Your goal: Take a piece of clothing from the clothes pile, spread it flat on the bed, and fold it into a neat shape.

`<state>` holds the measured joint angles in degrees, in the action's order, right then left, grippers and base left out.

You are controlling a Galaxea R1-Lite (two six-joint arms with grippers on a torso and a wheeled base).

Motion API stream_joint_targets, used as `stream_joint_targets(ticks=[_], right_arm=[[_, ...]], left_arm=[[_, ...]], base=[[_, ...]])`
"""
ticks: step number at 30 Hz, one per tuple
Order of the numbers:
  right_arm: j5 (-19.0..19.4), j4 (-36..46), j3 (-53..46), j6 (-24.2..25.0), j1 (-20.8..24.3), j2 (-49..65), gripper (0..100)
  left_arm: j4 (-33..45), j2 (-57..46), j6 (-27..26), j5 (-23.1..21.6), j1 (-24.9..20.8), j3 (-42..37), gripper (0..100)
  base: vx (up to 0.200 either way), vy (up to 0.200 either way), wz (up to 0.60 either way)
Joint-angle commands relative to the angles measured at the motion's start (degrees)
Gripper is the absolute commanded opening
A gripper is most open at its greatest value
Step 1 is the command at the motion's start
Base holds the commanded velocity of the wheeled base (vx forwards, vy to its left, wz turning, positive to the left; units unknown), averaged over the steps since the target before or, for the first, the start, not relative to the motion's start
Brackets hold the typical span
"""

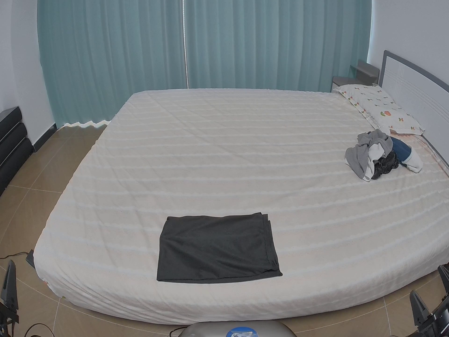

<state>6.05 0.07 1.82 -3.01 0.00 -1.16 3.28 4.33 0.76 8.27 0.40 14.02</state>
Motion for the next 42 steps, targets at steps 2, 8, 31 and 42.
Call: stream_joint_targets(ticks=[2, 8, 31, 42], right_arm=[[0.02, -3.15, -1.55, -0.68, -0.18, 1.16, 100], [0.28, -2.8, -1.46, 0.55, -0.18, 1.16, 100], [-0.86, -0.16, -0.76, 4.68, -0.18, 1.07, 100], [-4.64, -3.24, -1.55, 3.36, -0.18, 1.07, 100]], left_arm=[[0.15, -4.33, -1.2, -0.18, -0.23, -4.61, 100], [-7.94, -4.33, -2.95, -2.02, -0.23, -13.58, 100], [-3.54, -4.33, -0.67, -6.86, -0.23, -14.02, 100], [-3.46, -4.33, -0.67, -6.86, -0.14, -14.02, 100]], base=[[0.0, 0.0, 0.0], [0.0, 0.0, 0.0], [0.0, 0.0, 0.0], [0.0, 0.0, 0.0]])
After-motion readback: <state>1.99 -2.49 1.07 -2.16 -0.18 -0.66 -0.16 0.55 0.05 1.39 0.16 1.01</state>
